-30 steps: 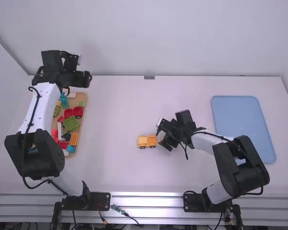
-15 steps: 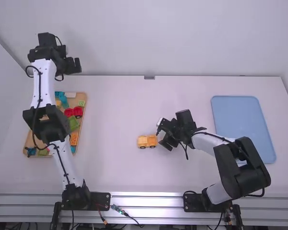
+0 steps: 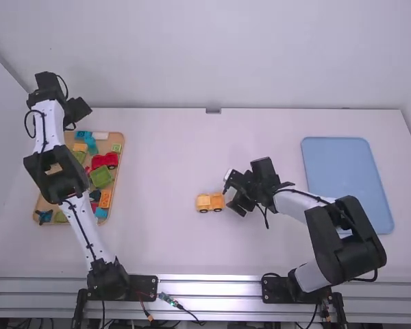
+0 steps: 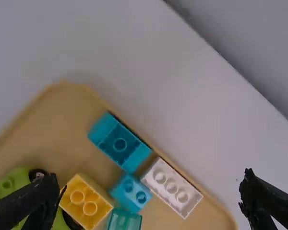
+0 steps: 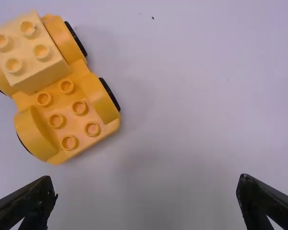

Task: Assemble lego blocks to make yellow taxi

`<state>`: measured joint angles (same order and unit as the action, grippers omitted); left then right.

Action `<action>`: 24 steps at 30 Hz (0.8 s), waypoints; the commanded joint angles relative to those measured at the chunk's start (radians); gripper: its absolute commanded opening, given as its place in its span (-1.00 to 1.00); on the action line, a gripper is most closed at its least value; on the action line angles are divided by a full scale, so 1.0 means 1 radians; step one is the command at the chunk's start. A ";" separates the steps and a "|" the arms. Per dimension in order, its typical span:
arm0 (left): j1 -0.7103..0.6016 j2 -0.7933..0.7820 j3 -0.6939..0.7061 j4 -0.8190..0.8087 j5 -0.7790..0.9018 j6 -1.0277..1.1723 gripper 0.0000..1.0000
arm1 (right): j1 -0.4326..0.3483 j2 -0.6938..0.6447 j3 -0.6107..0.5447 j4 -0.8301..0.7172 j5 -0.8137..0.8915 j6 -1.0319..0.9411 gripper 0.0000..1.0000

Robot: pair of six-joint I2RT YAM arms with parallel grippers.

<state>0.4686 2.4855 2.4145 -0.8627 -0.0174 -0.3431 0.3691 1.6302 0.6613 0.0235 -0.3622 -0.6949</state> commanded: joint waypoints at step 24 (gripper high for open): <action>0.014 -0.009 -0.131 -0.094 -0.055 -0.366 0.93 | 0.005 -0.022 -0.005 0.005 -0.003 0.018 0.99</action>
<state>0.4778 2.4855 2.2993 -0.9562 -0.0566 -0.6415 0.3702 1.6302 0.6613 0.0277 -0.3626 -0.6800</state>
